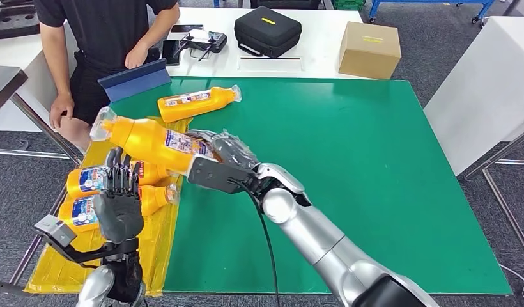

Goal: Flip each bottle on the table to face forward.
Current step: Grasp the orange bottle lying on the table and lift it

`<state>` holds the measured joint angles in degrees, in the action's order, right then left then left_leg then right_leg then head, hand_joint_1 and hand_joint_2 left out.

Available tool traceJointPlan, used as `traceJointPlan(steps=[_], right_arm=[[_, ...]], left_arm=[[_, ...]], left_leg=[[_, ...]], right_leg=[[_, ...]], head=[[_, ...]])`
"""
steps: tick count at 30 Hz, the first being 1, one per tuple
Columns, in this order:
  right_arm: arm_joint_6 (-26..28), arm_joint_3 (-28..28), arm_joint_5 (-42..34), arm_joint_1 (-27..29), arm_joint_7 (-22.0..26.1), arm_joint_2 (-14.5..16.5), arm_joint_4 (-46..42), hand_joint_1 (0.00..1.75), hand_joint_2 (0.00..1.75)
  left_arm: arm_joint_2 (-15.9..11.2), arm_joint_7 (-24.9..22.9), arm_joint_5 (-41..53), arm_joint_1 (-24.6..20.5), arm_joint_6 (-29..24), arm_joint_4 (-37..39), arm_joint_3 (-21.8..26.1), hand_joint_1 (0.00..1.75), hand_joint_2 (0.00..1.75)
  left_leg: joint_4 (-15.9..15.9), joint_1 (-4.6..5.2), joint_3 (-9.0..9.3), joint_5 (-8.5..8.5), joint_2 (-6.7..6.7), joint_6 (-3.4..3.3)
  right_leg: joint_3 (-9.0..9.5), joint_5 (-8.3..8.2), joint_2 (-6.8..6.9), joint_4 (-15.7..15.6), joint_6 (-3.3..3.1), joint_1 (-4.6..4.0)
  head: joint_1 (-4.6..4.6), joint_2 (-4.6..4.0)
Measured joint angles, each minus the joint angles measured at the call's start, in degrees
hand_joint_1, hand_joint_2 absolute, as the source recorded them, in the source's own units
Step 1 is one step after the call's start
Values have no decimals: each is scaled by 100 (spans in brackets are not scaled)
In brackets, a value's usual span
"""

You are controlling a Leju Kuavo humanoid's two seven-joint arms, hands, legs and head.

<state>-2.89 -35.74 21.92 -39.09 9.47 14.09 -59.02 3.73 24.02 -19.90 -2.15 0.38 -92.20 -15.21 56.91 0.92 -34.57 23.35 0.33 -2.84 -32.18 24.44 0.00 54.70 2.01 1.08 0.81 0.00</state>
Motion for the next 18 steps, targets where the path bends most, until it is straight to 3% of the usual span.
traceJointPlan(steps=[7,18], right_arm=[[181,-294,-156,-268,-169,408,823,171,175],[654,-967,-577,-474,-568,510,1263,175,175]], left_arm=[[54,-140,-207,-247,5,124,-126,0,175],[196,-683,-739,-357,60,135,-156,0,175]], left_leg=[[0,1,-1,0,-1,0],[1,1,-1,0,0,0]], right_leg=[[-1,0,0,0,0,1],[-1,0,0,0,0,2]], head=[[-1,0],[1,0]])
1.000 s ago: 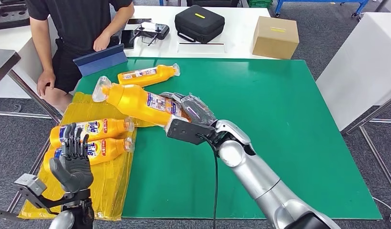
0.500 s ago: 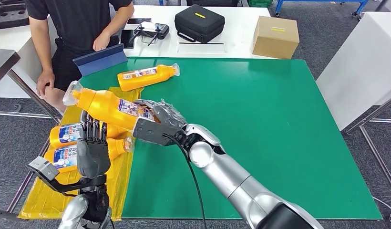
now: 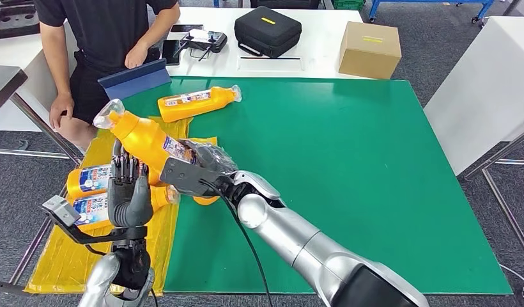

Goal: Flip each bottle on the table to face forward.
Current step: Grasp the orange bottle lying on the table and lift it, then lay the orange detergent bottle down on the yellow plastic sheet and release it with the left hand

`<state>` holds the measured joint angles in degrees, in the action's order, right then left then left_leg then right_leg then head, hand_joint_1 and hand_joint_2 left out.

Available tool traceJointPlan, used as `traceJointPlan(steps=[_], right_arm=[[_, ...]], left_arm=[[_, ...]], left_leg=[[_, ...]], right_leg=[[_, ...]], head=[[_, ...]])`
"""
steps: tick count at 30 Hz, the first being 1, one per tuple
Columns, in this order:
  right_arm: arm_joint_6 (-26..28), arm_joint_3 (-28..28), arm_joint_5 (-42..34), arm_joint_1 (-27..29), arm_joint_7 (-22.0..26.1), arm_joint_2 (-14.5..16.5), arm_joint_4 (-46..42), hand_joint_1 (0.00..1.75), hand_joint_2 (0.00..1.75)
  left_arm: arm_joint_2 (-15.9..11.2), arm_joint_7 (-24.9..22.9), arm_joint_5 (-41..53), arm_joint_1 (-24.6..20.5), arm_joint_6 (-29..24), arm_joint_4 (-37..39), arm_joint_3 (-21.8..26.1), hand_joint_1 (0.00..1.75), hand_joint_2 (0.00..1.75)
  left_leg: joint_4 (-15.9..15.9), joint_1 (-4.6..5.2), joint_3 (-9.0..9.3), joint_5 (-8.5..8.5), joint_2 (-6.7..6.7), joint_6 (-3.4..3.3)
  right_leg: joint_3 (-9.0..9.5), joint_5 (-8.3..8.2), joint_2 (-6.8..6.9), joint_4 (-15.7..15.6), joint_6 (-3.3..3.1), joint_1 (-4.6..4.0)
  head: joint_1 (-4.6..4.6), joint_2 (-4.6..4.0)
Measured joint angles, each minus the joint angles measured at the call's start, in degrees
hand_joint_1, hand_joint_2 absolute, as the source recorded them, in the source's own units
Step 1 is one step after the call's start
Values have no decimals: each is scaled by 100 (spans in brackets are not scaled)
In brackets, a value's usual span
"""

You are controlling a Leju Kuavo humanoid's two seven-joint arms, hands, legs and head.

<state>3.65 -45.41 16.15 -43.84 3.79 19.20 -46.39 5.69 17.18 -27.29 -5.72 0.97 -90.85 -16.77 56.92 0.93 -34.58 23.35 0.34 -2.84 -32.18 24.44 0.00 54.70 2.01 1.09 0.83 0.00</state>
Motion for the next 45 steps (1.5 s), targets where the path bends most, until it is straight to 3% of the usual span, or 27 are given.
traceJointPlan(steps=[7,12,28,45], right_arm=[[589,-69,744,77,-110,-5,-48,175,175],[711,-66,1122,252,-153,-59,-439,174,175],[200,48,1483,814,-608,-397,-2018,175,175],[31,-13,1057,935,-525,-404,-1842,175,175]], left_arm=[[77,-417,-639,-138,246,57,79,0,175],[83,-639,-972,-208,381,151,259,0,175],[92,-882,-1214,-269,597,390,704,0,175],[95,-970,-1208,-241,572,388,739,0,175]], left_leg=[[0,0,1,0,-2,0],[0,-1,0,0,-5,0],[0,1,-3,0,-1,0],[-1,0,-3,0,-2,0]], right_leg=[[0,0,-1,0,0,0],[-4,0,-1,0,0,0],[-4,0,-1,0,0,0],[-3,0,-1,0,0,0]], head=[[-1,0],[-1,0],[-1,0],[-1,0]])
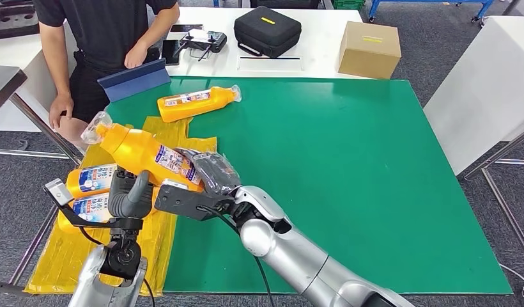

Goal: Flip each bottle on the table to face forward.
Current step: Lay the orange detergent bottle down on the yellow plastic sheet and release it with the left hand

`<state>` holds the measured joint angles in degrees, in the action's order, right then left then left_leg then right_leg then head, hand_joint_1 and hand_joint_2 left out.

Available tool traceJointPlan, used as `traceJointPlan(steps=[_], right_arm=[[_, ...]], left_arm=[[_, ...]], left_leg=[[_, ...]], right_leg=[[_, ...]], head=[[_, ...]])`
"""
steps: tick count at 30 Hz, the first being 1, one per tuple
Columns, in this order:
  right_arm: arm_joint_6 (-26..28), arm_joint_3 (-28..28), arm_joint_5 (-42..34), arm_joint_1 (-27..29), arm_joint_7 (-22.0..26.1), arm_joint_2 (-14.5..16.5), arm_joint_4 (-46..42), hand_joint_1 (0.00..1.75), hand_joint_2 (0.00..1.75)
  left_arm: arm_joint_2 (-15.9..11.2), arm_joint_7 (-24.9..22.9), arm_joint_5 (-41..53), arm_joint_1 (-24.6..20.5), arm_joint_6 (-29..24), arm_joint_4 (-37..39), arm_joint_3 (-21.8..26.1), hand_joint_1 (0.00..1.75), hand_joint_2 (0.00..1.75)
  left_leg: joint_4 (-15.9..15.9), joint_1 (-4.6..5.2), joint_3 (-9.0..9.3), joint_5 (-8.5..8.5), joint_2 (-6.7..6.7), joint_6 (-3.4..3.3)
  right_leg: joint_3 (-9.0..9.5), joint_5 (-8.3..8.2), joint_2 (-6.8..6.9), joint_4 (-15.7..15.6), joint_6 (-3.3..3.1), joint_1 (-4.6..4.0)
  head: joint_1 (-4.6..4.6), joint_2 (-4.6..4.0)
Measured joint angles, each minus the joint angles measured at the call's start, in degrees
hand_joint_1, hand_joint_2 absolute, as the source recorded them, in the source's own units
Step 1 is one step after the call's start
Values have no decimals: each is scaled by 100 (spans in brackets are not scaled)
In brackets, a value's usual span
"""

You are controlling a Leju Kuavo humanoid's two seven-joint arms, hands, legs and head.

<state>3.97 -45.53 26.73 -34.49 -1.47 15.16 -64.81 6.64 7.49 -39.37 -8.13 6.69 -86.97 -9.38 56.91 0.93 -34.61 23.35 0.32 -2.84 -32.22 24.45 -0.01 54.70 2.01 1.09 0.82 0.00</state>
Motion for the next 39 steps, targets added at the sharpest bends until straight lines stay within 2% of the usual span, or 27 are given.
traceJointPlan(steps=[22,26,39], right_arm=[[-5,-203,77,47,200,250,793,174,175],[-5,-200,95,8,209,269,855,174,175],[36,-115,110,-50,324,266,1007,175,175]], left_arm=[[87,-204,-21,100,217,-144,59,0,175],[87,-184,-15,81,331,-134,52,174,175],[87,-111,-45,-37,452,13,4,175,175]], left_leg=[[0,0,-2,0,0,0],[1,0,-2,0,-1,0],[1,0,-2,0,-5,0]], right_leg=[[-7,0,0,0,-1,0],[-11,0,-1,-1,0,0],[-17,0,-2,-1,0,0]], head=[[-1,0],[0,0],[-1,0]])
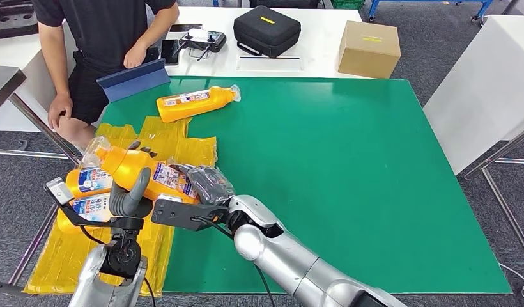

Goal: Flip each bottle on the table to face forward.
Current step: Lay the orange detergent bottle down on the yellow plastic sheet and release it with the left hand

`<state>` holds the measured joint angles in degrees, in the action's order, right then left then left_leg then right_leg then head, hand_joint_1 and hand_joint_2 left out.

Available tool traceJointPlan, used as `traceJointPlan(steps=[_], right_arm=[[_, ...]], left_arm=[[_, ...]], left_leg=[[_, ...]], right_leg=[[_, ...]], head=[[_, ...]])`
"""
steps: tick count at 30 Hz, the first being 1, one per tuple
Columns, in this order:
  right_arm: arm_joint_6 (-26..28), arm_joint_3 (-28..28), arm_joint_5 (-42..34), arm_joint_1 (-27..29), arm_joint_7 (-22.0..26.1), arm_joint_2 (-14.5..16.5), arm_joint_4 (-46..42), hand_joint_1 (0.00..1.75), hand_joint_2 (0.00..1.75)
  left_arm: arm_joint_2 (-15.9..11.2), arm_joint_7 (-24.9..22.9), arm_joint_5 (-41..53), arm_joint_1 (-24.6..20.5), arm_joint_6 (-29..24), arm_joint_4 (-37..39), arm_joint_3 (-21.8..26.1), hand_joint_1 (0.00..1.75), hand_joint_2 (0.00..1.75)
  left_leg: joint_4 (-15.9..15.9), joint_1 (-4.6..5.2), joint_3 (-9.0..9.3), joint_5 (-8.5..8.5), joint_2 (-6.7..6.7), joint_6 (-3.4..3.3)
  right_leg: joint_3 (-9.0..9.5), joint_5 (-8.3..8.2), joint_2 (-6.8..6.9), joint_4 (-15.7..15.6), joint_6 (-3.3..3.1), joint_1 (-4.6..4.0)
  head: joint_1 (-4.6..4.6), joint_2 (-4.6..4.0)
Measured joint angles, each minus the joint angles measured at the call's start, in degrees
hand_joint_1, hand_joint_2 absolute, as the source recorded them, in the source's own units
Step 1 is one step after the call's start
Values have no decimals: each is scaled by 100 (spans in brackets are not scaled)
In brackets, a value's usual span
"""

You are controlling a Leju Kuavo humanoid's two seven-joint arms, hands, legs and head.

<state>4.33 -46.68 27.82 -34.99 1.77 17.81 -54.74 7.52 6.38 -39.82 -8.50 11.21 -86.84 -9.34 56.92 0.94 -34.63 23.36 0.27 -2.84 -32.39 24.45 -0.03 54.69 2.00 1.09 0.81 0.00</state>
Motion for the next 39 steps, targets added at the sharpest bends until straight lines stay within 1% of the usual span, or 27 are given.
traceJointPlan(steps=[26,27,28,30,31,32,36,39], right_arm=[[9,63,-2,-14,24,-26,32,175,175],[9,64,-1,-17,24,-28,32,171,175],[9,67,1,-18,22,-30,32,127,175],[10,72,12,-18,12,-33,32,40,87],[14,73,18,-17,5,-38,32,0,44],[26,73,23,-13,1,-47,30,0,0],[156,102,-9,22,-7,-163,-41,0,0],[208,266,-53,73,-38,-400,-323,0,0]], left_arm=[[-4,29,-70,-137,61,184,-29,175,175],[-5,31,-84,-142,61,187,-31,175,175],[-6,34,-98,-147,61,194,-33,175,175],[-10,42,-124,-159,61,209,-39,175,175],[-15,46,-137,-169,63,213,-46,175,175],[-20,50,-149,-182,69,214,-60,175,175],[-40,81,-178,-223,80,211,-126,175,175],[-63,122,-228,-250,64,204,-134,175,175]], left_leg=[[0,0,0,0,-1,0],[0,0,0,0,-1,0],[0,0,0,0,-1,0],[0,0,0,0,-1,0],[0,0,-1,0,-1,0],[0,0,-1,0,0,0],[1,0,-1,0,3,0],[1,2,-3,-1,5,-1]], right_leg=[[-1,0,-1,0,0,0],[-1,0,-1,0,0,0],[-1,0,-1,0,0,0],[-1,0,-1,0,0,0],[-1,0,-1,0,0,0],[0,0,-1,0,0,0],[1,-1,0,0,1,0],[3,-2,0,0,2,1]], head=[[-1,0],[-1,0],[-1,0],[0,0],[-1,0],[-1,0],[1,0],[2,0]])
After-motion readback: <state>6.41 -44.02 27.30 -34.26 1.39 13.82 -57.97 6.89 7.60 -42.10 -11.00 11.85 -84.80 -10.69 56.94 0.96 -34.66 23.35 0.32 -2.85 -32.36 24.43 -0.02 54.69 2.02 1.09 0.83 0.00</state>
